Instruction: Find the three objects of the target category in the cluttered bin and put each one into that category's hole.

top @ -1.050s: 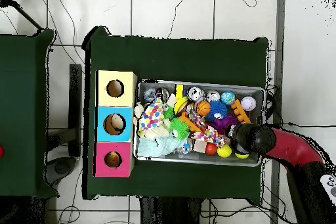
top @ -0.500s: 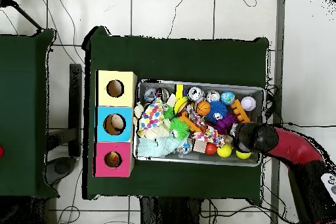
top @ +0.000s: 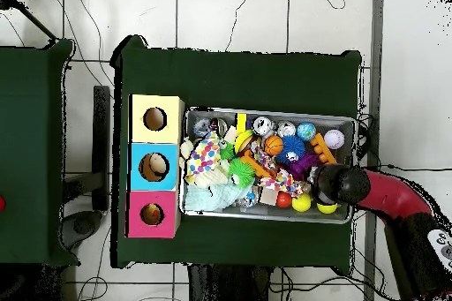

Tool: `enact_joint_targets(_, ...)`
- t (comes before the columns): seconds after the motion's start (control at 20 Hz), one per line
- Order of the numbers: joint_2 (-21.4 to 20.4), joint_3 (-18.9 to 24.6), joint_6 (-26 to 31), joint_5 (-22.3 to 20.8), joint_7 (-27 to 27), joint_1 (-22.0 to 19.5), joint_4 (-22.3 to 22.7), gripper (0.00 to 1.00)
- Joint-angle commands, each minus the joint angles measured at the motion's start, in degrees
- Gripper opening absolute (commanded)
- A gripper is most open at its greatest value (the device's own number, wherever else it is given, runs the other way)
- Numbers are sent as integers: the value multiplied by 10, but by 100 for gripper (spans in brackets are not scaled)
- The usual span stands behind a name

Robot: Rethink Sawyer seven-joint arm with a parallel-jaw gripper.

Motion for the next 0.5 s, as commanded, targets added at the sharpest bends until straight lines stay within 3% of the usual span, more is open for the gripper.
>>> enact_joint_targets(0.05, 68, 27, -58, -53, -54, -4, -22, 100)
enact_joint_targets(0.5, 90, 17, -74, -62, -41, -2, -15, 100)
